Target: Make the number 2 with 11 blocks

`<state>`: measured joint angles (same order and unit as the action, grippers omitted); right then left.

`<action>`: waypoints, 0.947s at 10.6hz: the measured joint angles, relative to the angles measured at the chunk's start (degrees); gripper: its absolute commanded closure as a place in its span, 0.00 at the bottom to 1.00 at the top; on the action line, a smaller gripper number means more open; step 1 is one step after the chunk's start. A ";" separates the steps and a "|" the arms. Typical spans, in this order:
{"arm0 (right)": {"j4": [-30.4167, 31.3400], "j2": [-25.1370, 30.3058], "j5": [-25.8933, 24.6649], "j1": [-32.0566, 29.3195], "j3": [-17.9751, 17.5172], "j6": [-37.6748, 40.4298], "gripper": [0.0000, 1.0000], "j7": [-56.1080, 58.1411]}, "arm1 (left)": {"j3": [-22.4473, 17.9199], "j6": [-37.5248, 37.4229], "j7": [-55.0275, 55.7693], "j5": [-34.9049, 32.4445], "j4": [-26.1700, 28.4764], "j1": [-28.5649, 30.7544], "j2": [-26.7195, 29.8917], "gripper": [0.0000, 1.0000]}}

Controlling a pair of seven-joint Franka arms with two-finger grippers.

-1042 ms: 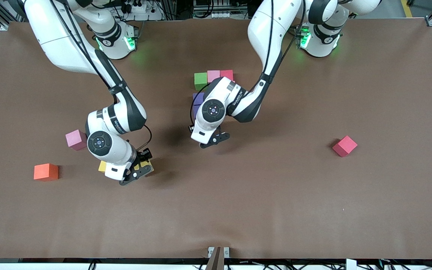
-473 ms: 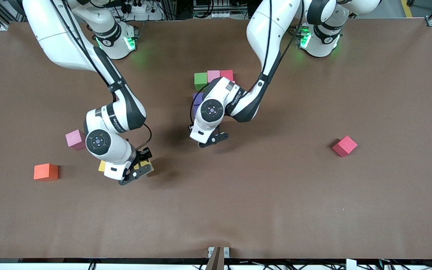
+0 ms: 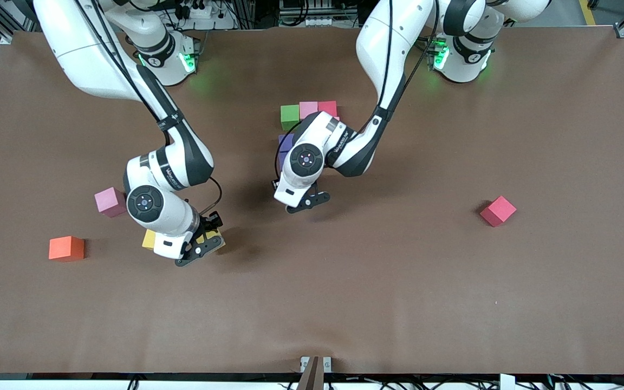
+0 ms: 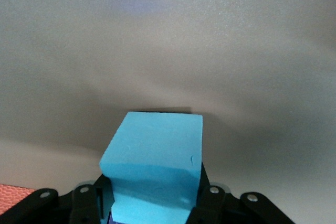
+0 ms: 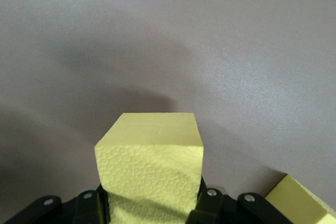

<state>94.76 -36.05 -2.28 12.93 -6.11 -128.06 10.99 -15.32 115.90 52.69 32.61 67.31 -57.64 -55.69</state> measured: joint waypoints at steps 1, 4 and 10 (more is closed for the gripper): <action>0.00 0.00 0.00 0.00 0.00 0.02 1.00 0.00 | -0.03 0.00 -0.29 0.00 0.00 0.00 0.00 0.99; 0.00 0.00 0.00 0.00 0.00 0.06 1.00 0.00 | -0.13 0.02 -1.07 0.00 -0.01 0.00 -0.30 0.99; -0.07 0.01 0.00 0.00 0.00 0.66 1.00 -0.02 | -0.14 0.14 -1.78 0.01 -0.09 -0.08 -0.39 0.68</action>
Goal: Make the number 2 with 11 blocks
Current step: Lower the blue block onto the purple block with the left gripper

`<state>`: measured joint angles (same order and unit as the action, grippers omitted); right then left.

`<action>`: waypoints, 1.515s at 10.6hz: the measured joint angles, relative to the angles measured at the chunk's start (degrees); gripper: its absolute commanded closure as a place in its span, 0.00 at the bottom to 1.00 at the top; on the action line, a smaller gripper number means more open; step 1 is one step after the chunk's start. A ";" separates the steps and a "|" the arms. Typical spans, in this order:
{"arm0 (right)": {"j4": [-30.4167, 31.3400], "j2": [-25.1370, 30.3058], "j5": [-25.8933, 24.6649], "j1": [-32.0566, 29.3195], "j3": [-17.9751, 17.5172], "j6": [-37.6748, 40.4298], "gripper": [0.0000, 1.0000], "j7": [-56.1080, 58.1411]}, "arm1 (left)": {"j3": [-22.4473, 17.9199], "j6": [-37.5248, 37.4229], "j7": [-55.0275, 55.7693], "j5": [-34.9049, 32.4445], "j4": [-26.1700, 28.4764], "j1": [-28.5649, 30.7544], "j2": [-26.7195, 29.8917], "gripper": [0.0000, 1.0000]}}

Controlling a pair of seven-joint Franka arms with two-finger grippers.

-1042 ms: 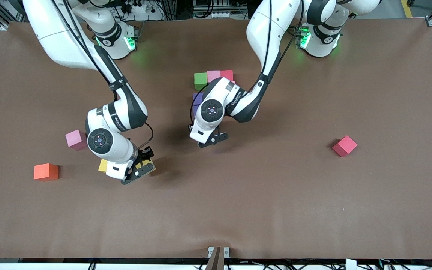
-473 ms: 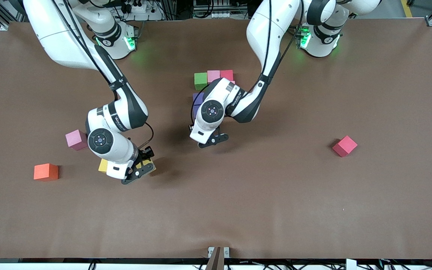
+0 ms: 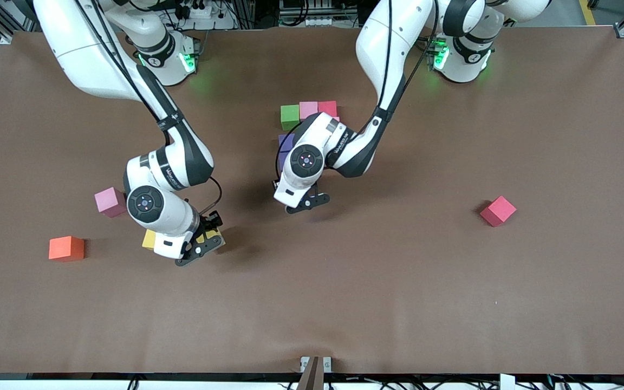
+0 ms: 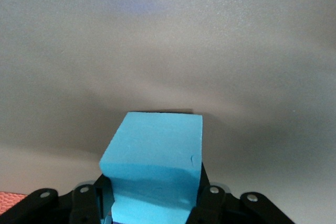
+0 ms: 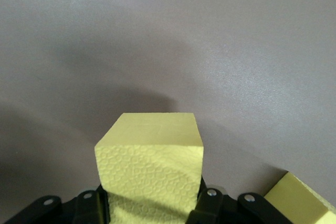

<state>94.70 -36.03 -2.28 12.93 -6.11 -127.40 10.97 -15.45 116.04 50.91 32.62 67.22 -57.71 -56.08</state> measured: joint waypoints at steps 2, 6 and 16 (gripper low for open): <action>0.00 0.01 0.00 0.00 0.00 0.03 1.00 0.00 | 0.03 1.06 -0.73 0.76 0.00 -0.14 -0.07 0.24; -0.01 0.01 0.00 0.00 0.00 0.07 1.00 -0.02 | 0.01 5.96 -3.43 3.37 0.00 -1.50 -0.81 0.00; -0.06 0.03 0.00 0.00 0.00 0.12 1.00 -0.15 | -0.42 6.20 -6.58 3.37 0.02 -2.11 -1.13 0.00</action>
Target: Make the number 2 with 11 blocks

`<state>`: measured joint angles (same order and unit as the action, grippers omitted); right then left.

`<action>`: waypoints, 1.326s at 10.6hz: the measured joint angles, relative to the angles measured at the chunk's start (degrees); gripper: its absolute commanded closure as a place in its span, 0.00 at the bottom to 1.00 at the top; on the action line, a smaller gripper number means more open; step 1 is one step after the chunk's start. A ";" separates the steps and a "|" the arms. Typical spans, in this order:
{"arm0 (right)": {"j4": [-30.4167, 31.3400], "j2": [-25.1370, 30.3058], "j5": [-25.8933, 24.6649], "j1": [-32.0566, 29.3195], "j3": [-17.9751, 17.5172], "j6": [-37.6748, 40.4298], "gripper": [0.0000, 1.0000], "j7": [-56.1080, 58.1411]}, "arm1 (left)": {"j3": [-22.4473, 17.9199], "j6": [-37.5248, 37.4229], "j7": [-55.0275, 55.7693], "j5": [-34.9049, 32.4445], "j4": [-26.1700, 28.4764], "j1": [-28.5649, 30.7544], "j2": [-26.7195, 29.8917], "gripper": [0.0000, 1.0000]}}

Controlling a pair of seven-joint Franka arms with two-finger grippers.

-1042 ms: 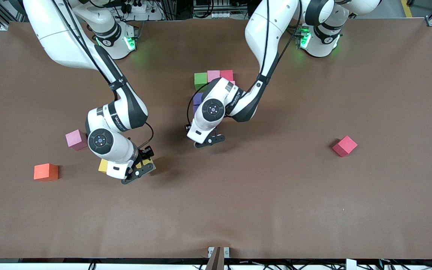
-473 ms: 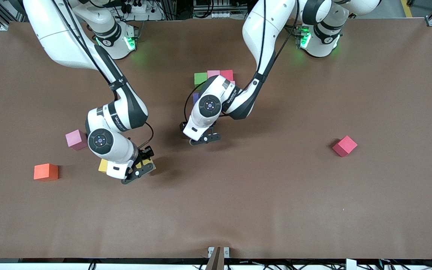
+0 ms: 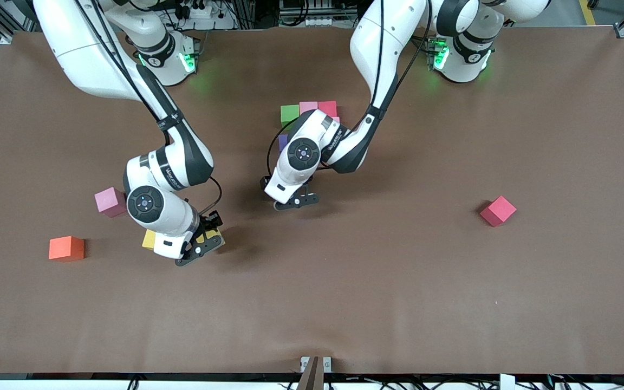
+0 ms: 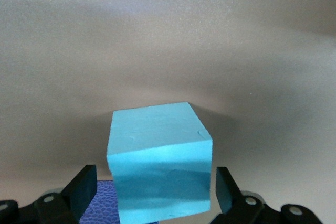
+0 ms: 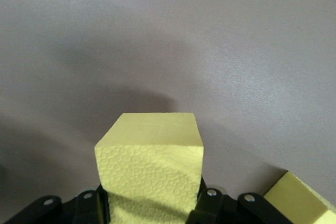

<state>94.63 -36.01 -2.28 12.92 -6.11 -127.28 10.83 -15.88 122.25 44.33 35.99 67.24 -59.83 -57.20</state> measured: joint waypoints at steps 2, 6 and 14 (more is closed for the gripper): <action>-0.02 0.00 0.00 0.00 0.00 0.01 1.00 -0.09 | 0.00 0.00 -0.67 0.00 0.00 -0.31 -0.01 0.00; -1.01 0.19 0.04 0.00 -0.04 1.60 1.00 -1.21 | -0.03 -0.01 -1.26 -0.02 0.34 -0.93 -0.08 0.01; -4.80 2.93 5.65 0.09 -0.33 13.23 1.00 -8.30 | -1.94 -4.36 -1.52 -0.25 1.09 -0.77 0.00 0.00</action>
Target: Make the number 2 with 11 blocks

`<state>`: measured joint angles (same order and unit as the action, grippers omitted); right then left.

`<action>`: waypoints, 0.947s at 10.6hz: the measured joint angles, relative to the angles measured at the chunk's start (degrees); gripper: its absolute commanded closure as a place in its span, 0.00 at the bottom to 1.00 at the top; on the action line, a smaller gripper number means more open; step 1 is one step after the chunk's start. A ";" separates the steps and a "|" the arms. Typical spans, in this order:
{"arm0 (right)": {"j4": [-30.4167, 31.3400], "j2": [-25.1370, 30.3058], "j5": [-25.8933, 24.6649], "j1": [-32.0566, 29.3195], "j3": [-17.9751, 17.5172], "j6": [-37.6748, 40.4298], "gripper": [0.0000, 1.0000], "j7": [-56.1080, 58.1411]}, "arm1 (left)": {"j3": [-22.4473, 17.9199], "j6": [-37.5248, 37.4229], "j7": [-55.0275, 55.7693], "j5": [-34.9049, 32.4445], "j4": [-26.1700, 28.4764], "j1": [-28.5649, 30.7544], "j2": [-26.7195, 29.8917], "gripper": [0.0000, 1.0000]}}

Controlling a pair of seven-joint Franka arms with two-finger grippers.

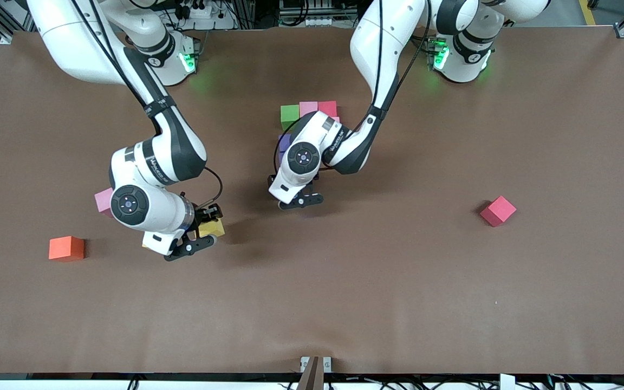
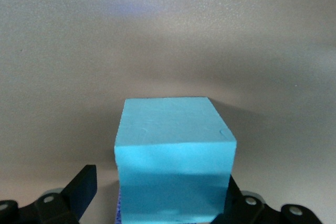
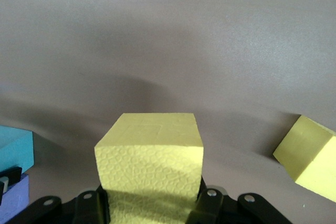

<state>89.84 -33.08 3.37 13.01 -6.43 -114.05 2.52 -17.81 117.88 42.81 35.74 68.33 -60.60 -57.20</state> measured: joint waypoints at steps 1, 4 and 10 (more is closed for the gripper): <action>-0.10 0.00 0.04 0.05 -0.04 0.33 1.00 -0.21 | 0.00 0.00 0.00 0.00 -0.02 -0.01 0.05 0.00; -0.27 0.06 0.37 0.88 -0.32 1.00 1.00 -3.28 | -0.23 -0.41 0.00 0.00 -0.70 -0.05 2.08 0.00; -0.76 0.13 4.16 5.19 -0.49 1.12 1.00 -13.19 | -9.25 -15.00 -0.44 -5.99 -0.43 2.00 12.31 0.00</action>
<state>89.08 -32.95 7.53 18.20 -6.92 -112.93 -10.66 -27.07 102.88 42.36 29.75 67.90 -58.60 -44.90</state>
